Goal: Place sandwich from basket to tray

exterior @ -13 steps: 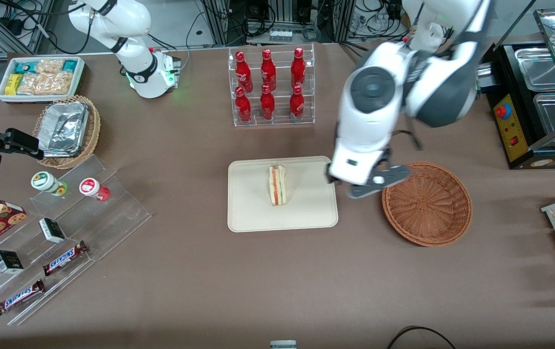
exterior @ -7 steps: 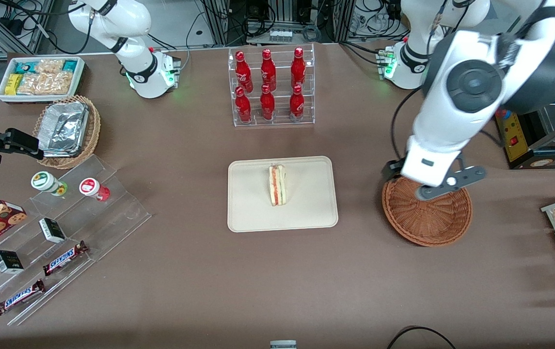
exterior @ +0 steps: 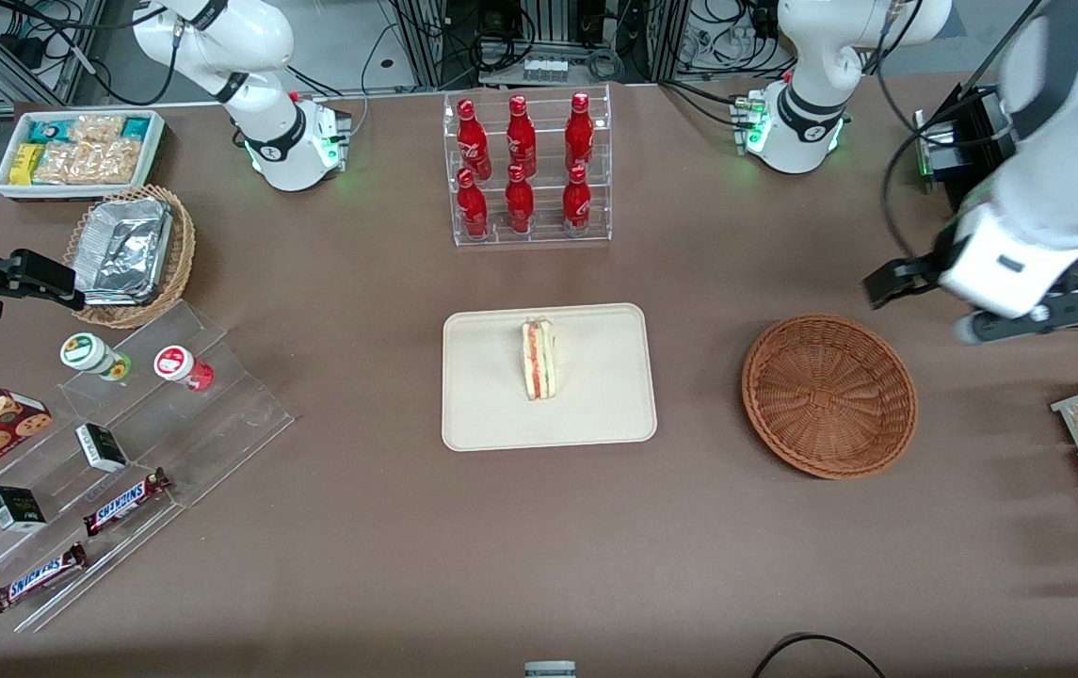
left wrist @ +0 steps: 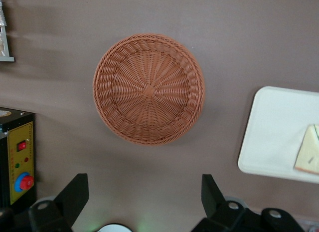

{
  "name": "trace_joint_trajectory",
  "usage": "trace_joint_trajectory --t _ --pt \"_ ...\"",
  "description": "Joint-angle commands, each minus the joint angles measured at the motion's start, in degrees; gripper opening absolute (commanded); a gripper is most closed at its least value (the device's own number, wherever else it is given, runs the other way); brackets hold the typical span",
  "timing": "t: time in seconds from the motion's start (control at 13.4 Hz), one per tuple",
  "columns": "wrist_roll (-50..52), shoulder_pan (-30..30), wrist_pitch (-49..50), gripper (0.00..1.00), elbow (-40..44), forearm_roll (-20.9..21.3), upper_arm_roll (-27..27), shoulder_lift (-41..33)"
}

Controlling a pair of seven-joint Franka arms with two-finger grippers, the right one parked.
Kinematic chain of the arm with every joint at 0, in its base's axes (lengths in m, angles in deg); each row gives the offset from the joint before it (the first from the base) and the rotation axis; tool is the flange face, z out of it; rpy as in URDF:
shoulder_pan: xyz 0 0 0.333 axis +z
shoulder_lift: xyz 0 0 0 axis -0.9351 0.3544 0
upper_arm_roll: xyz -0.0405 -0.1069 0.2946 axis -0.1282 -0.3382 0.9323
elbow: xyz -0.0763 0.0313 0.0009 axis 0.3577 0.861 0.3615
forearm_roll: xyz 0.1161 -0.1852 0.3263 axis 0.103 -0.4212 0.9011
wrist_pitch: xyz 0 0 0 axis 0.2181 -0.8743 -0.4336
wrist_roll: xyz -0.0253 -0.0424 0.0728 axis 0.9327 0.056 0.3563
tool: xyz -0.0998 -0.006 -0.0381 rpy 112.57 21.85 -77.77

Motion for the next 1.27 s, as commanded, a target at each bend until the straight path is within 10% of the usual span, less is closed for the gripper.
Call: trace_joint_trajectory --t 0.0,1.2 --pt "-6.4 3.1 1.7 1.00 -1.4 -1.8 -0.7 -2.4" --pt "-18.2 1.9 5.4 1.00 1.4 -1.8 2.3 -4.3"
